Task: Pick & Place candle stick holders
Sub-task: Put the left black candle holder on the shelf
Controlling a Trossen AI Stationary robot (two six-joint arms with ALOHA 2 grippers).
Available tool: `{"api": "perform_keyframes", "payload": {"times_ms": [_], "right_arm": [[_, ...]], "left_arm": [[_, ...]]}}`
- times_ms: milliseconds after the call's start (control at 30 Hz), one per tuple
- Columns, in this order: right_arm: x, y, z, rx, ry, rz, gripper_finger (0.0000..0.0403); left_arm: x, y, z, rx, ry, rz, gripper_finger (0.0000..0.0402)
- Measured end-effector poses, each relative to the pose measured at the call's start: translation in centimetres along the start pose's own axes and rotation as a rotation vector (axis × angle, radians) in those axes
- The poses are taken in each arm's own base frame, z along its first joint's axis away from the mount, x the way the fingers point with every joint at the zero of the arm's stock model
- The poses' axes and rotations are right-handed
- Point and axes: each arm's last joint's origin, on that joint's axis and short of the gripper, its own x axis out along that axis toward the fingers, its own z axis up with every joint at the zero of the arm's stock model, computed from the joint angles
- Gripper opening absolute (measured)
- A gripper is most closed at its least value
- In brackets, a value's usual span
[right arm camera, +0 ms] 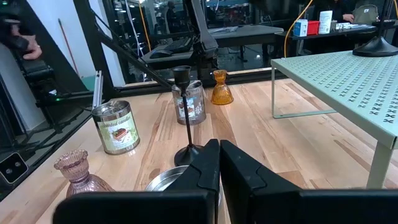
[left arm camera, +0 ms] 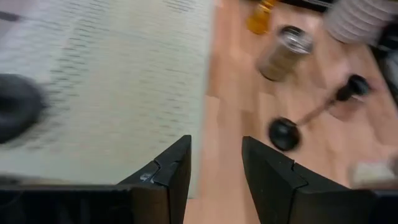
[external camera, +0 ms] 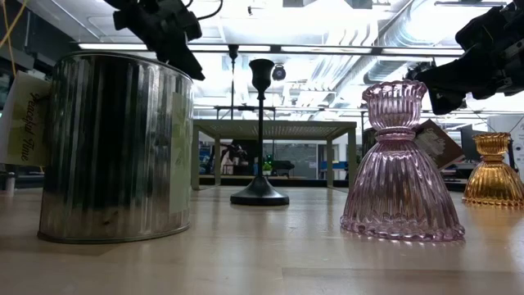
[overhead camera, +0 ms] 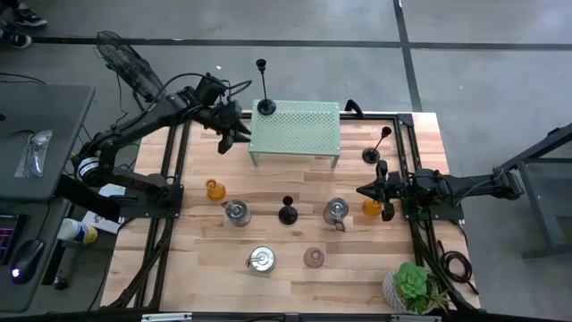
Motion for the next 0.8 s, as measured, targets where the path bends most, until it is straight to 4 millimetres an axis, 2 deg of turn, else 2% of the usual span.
{"api": "perform_keyframes", "payload": {"times_ms": [167, 367, 667, 800], "right_arm": [[0.0, 0.0, 0.0, 0.000, 0.000, 0.000, 0.0004], [0.0, 0.0, 0.0, 0.000, 0.000, 0.000, 0.0004], [0.0, 0.0, 0.0, 0.000, 0.000, 0.000, 0.0004], [0.0, 0.0, 0.0, 0.000, 0.000, 0.000, 0.0004]], "left_arm": [[1.3, -2.2, 0.4, 0.139, 0.016, -0.117, 0.0139], [3.0, -4.5, 0.7, 0.276, 0.050, -0.141, 0.0139], [5.8, -6.0, -1.3, 0.329, 0.031, -0.240, 0.0139], [7.0, -6.6, -2.7, 0.360, 0.026, -0.298, 0.0157]]}}
